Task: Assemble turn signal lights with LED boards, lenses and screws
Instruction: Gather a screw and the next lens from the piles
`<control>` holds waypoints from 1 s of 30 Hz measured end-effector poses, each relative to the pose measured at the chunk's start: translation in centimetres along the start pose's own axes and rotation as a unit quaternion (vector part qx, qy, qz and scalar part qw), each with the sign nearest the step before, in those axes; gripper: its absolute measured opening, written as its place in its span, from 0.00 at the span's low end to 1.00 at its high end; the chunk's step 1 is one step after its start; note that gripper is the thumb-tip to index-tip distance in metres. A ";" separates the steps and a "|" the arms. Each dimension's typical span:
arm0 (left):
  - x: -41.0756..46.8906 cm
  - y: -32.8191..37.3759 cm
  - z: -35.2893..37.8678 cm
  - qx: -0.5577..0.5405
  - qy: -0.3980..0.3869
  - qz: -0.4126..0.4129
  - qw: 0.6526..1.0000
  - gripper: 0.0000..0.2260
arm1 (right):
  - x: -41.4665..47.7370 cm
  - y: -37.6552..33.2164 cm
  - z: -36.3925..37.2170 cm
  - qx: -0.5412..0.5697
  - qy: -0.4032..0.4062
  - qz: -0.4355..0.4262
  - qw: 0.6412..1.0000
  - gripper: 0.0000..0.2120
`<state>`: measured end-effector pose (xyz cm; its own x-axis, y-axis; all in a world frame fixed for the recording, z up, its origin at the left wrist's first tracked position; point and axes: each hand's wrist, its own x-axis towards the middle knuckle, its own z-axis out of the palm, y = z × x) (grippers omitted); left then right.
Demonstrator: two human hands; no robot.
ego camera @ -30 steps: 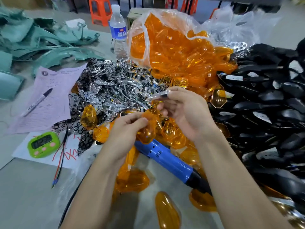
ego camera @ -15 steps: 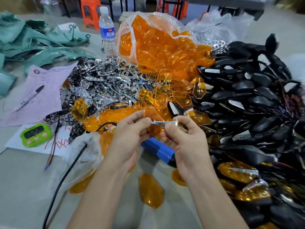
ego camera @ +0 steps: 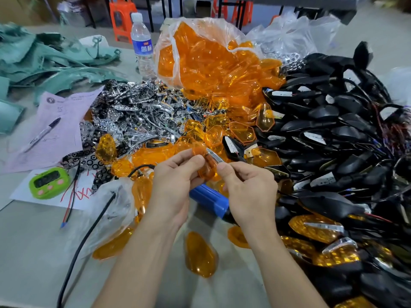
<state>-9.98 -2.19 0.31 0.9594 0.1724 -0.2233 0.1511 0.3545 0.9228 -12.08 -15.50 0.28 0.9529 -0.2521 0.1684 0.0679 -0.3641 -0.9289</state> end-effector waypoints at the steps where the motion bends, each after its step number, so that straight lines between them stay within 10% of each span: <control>1: 0.0 0.0 0.1 -0.002 0.003 -0.001 1.000 0.10 | 0.1 0.0 -0.1 -0.003 -0.011 0.003 1.000 0.13; 19: -0.1 0.4 0.4 0.005 0.009 0.060 0.998 0.07 | -0.1 0.6 -0.7 -0.085 -0.136 0.075 0.984 0.14; 26: 0.1 0.6 -0.1 -0.063 -0.064 0.023 0.996 0.07 | 0.2 0.8 -1.3 0.252 -0.230 0.186 0.922 0.12; 30: -0.2 0.5 0.1 -0.082 -0.069 -0.011 0.994 0.04 | 0.1 1.0 -0.9 0.239 -0.185 0.139 0.943 0.06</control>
<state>-10.06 -2.17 0.82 0.9817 0.0393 -0.1865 0.1417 0.5046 0.8517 -12.23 -16.72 -0.35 0.9855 0.0835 -0.1480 -0.1585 0.1378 -0.9777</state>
